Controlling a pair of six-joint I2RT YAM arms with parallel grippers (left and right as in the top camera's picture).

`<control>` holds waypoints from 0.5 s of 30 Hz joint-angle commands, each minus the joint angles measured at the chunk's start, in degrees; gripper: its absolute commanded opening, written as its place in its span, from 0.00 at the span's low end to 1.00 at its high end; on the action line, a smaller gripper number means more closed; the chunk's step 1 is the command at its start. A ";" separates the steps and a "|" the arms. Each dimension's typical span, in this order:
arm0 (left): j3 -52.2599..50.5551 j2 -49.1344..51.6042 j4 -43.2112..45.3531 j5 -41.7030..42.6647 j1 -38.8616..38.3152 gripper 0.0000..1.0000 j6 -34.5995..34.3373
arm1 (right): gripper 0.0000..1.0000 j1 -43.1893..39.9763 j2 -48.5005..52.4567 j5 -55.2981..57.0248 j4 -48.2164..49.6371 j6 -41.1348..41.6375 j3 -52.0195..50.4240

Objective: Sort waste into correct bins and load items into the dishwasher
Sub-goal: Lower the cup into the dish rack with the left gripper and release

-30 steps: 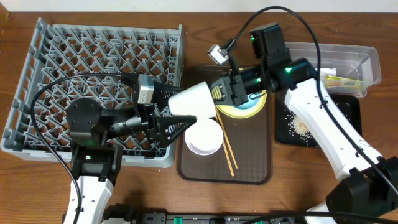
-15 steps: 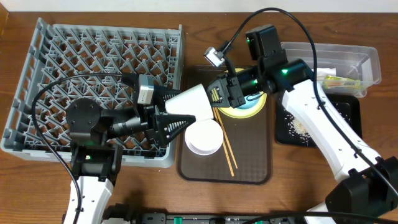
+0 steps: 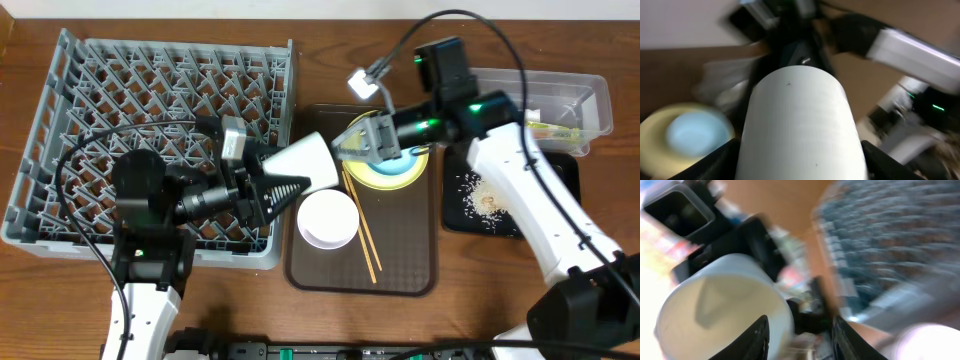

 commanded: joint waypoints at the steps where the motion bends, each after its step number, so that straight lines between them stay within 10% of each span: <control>1: 0.66 0.00 -8.66 -15.23 2.12 0.63 7.69 | 0.39 -4.70 -0.33 20.81 -2.84 -0.11 0.26; 15: 9.97 -2.16 -42.56 -58.49 8.98 0.55 9.51 | 0.38 -9.16 -3.65 46.80 -19.39 -9.44 0.85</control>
